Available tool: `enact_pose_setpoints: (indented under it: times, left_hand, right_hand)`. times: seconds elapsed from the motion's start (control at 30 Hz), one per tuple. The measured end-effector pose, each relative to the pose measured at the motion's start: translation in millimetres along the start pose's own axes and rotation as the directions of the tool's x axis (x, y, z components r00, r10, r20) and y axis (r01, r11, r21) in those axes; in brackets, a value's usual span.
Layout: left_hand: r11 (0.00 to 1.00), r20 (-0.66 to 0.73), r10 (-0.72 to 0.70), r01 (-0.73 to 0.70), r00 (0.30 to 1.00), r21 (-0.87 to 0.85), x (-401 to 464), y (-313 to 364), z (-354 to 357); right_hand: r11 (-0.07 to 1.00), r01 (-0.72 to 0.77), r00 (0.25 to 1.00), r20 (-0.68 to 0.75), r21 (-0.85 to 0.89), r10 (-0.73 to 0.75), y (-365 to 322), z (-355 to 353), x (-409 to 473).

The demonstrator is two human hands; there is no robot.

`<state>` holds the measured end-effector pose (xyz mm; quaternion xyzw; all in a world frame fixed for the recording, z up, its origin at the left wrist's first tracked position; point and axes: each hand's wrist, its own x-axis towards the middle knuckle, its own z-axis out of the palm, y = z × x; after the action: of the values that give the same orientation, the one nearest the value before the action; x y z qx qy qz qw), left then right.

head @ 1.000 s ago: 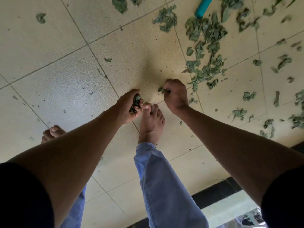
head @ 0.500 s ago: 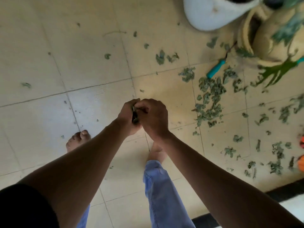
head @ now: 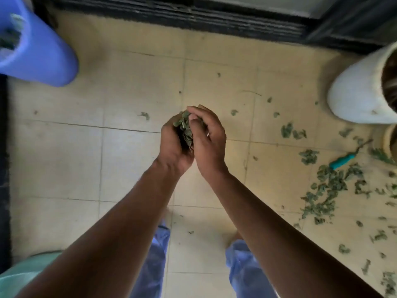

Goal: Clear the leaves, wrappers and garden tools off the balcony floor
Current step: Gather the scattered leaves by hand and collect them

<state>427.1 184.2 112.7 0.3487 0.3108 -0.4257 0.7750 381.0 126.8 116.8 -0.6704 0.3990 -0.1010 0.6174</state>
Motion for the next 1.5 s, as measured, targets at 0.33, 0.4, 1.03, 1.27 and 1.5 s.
enact_pose_setpoints:
  times: [0.33,0.4,1.03,1.27,1.5]
  left_hand:
    - [0.920,-0.338,0.271,-0.346,0.901,-0.183,-36,193,-55]
    - [0.917,-0.297,0.278,-0.344,0.913,-0.201,-43,214,-65]
    - [0.963,-0.328,-0.106,0.179,0.939,0.200,27,81,-54]
    - [0.917,-0.279,-0.234,0.307,0.931,0.255,101,-36,-41]
    - [0.919,-0.248,-0.275,0.330,0.929,0.215,161,-118,-63]
  right_hand:
    - [0.939,-0.223,0.954,0.255,0.261,0.156,-77,202,17]
    - [0.971,-0.163,0.950,0.294,0.175,0.106,-86,225,16]
    - [0.948,-0.078,0.969,0.199,-0.310,0.144,-14,59,68]
    - [0.617,0.148,0.943,0.299,-0.773,0.149,112,-92,138]
    - [0.411,0.412,0.879,0.473,-0.813,0.056,189,-133,212]
